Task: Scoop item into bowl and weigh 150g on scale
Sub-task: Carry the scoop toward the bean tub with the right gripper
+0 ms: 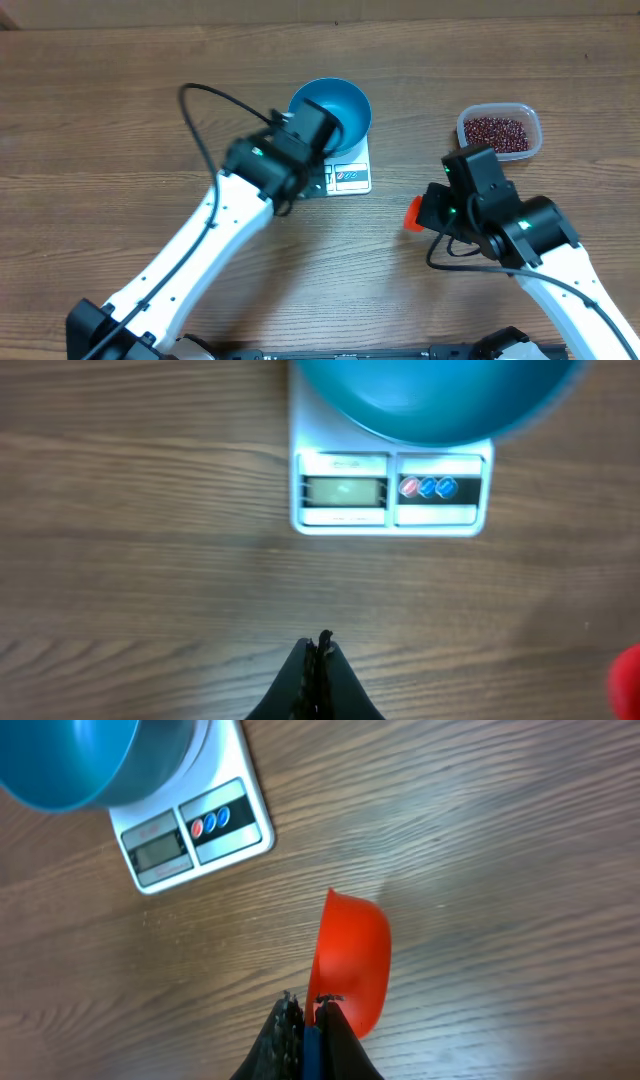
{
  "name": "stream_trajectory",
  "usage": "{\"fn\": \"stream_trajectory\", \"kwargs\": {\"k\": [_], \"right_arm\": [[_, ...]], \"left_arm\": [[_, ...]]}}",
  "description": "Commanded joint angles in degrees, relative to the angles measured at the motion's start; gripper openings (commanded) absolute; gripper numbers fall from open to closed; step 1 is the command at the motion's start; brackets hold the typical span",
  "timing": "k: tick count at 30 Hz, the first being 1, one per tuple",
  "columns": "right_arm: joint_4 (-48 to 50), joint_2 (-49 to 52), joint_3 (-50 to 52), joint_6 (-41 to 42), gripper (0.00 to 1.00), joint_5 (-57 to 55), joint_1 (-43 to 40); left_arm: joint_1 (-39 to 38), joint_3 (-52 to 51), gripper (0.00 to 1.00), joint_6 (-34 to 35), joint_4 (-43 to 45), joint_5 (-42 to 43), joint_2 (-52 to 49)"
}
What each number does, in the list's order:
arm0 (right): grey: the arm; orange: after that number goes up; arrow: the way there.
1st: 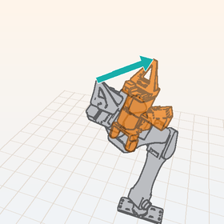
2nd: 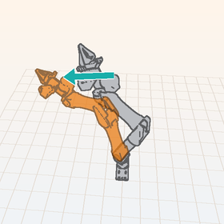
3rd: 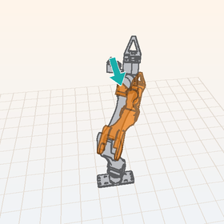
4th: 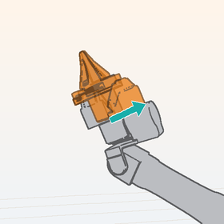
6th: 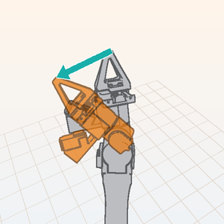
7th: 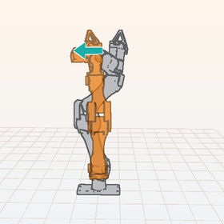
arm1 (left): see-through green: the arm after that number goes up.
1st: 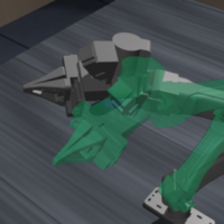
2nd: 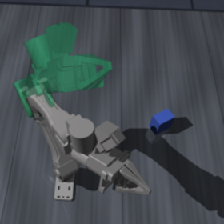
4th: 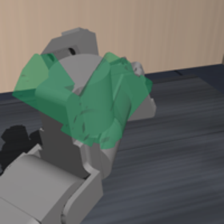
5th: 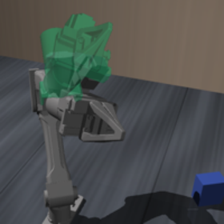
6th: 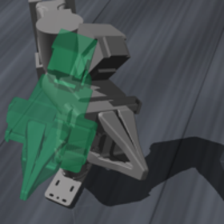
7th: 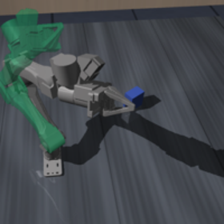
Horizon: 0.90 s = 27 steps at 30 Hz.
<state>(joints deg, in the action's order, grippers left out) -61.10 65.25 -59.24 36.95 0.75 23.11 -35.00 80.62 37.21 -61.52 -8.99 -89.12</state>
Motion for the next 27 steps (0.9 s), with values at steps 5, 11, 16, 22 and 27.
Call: {"fn": "stream_trajectory", "kwargs": {"k": [5,11,16,22,27], "right_arm": [[-3.1,-3.8,-1.9,5.3,0.04,-7.5,-0.4],[-3.1,-3.9,-1.9,6.6,0.04,-7.8,-0.4],[-3.1,-3.9,-1.9,6.6,0.04,-7.8,-0.4],[-3.1,-3.9,-1.9,6.6,0.04,-8.1,-0.4],[-2.4,-3.9,-1.9,6.8,0.04,-8.0,-0.4]], "left_arm": [[-4.3,-5.3,0.04,-2.9,5.1,-2.6,-0.3],[-4.9,-9.5,0.04,-2.8,10.5,-2.4,-0.3],[-5.9,-13.7,0.04,-2.7,17.8,-2.4,-0.3],[-6.3,-18.2,0.04,-2.8,24.4,-2.6,-0.3],[-6.2,-19.0,0.14,-3.0,24.6,-4.1,-0.4]]}}
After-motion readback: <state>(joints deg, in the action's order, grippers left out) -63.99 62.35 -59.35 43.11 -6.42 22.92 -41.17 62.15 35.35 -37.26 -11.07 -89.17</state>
